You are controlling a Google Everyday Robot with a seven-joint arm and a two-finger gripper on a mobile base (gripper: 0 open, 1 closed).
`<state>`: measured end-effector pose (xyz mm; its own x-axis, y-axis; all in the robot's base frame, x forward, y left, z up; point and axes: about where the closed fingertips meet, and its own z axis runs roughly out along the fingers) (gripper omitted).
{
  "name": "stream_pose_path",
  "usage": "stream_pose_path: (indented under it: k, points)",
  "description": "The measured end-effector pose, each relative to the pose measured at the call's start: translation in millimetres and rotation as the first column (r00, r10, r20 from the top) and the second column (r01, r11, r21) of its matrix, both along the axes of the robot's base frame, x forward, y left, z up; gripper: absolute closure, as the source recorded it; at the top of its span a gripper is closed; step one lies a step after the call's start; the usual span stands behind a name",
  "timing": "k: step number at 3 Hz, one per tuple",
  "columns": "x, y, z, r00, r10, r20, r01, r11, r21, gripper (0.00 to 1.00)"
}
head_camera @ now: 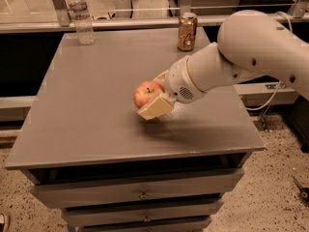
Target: Move apple near water bottle
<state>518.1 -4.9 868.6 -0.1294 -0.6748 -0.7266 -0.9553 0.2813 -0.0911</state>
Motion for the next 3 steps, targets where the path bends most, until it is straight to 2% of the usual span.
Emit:
stream_pose_path:
  k: [1,2,3]
  points:
    - [0,0,0,1.0,0.0,0.0,0.0,1.0,0.0,1.0]
    - [21,20,1,0.9992,0.022,0.034,-0.023,0.999,0.026,1.0]
    - [77,47,3,0.9955,0.005,0.095,-0.012,0.997,0.077,1.0]
